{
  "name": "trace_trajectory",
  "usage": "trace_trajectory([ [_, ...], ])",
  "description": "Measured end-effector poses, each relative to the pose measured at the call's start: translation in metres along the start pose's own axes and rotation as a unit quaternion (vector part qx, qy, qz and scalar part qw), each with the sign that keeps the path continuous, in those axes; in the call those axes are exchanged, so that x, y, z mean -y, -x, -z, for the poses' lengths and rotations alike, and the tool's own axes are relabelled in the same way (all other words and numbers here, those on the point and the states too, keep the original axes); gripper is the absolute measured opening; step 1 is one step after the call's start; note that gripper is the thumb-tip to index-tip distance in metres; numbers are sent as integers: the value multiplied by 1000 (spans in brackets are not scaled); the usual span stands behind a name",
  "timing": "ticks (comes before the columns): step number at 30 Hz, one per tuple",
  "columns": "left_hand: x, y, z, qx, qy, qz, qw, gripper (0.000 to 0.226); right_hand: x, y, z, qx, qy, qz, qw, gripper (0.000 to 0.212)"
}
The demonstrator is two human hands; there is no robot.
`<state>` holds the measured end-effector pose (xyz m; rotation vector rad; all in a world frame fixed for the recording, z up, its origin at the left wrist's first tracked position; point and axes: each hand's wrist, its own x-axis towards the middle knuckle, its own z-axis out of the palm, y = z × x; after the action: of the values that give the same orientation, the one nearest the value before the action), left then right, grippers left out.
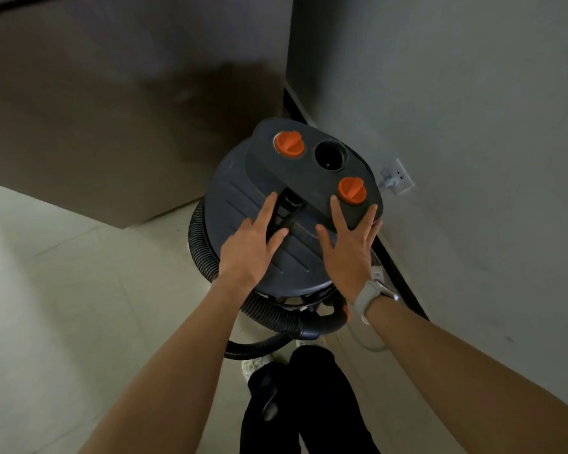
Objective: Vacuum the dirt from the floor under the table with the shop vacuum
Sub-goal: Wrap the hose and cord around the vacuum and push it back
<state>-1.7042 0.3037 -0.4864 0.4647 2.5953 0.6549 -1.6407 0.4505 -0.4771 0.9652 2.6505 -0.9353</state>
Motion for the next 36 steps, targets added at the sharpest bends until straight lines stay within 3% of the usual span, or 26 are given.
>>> trace_trajectory([
  [8,25,95,-13,-54,44,88,994,66,2,54,-35,5,41,85,996,53],
  [17,52,197,-27,-126,140,222,957,68,16,112,-74,52,98,218,970,47],
  [24,91,233,-9,-175,189,299,919,68,63,131,-113,97,128,313,936,44],
  [28,121,240,2,-203,192,328,903,69,109,137,-131,170,157,341,911,45],
  [36,181,251,33,-267,221,385,855,69,202,145,-183,223,257,436,833,49],
])
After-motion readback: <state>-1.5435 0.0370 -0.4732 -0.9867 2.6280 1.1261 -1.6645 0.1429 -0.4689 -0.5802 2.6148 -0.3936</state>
